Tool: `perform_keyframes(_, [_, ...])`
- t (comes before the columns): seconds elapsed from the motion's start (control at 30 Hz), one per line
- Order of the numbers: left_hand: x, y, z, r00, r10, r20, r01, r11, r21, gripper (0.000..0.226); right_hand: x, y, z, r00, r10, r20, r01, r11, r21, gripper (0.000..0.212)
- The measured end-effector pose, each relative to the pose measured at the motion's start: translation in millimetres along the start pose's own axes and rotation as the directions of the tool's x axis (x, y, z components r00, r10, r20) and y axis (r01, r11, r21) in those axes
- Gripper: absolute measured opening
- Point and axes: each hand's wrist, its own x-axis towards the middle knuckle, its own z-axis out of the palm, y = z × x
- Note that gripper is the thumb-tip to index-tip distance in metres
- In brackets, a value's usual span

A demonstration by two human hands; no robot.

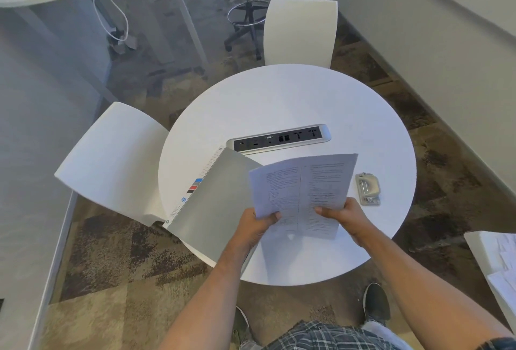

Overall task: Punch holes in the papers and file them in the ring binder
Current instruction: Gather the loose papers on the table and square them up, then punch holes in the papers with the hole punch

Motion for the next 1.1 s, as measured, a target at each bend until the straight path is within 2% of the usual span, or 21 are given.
perform_keyframes(0.1, [1,-1,0,1.000,-0.024,-0.018,0.024,0.999,0.027,0.019,4,2,-2,0.998,0.034,-0.048,-0.034,0.999,-0.008,0.030])
perform_keyframes(0.23, [5,2,0,0.996,-0.056,-0.070,0.056,0.998,-0.001,0.018,9,-6,-2,0.998,0.007,-0.066,-0.009,0.999,-0.035,0.025])
perform_keyframes(0.3, [6,0,2,0.990,-0.105,-0.092,0.100,0.994,-0.052,0.019,12,-4,-1,0.993,0.007,-0.120,-0.014,0.998,-0.054,0.024])
perform_keyframes(0.43, [10,-14,7,0.974,-0.188,-0.129,0.174,0.978,-0.113,0.022,21,11,1,0.961,0.092,-0.260,-0.113,0.991,-0.066,0.022])
perform_keyframes(0.6, [11,-30,14,0.958,-0.249,-0.140,0.239,0.967,-0.084,0.024,21,25,-1,0.945,0.131,-0.299,-0.186,0.969,-0.163,0.015])
perform_keyframes(0.7, [14,-39,13,0.954,-0.258,-0.152,0.261,0.965,-0.001,0.025,20,32,-4,0.950,0.130,-0.286,-0.206,0.945,-0.256,0.022])
perform_keyframes(0.8, [17,-42,11,0.942,-0.222,-0.250,0.270,0.947,0.175,0.018,20,40,-8,0.941,0.142,-0.307,-0.239,0.922,-0.306,0.016])
perform_keyframes(0.93, [20,-50,5,0.924,-0.168,-0.343,0.281,0.908,0.312,0.026,19,49,-10,0.937,0.112,-0.331,-0.249,0.879,-0.407,0.013])
perform_keyframes(1.1, [22,-64,-3,0.915,-0.178,-0.362,0.308,0.888,0.341,0.023,13,52,-15,0.934,-0.002,-0.358,-0.201,0.826,-0.527,0.021])
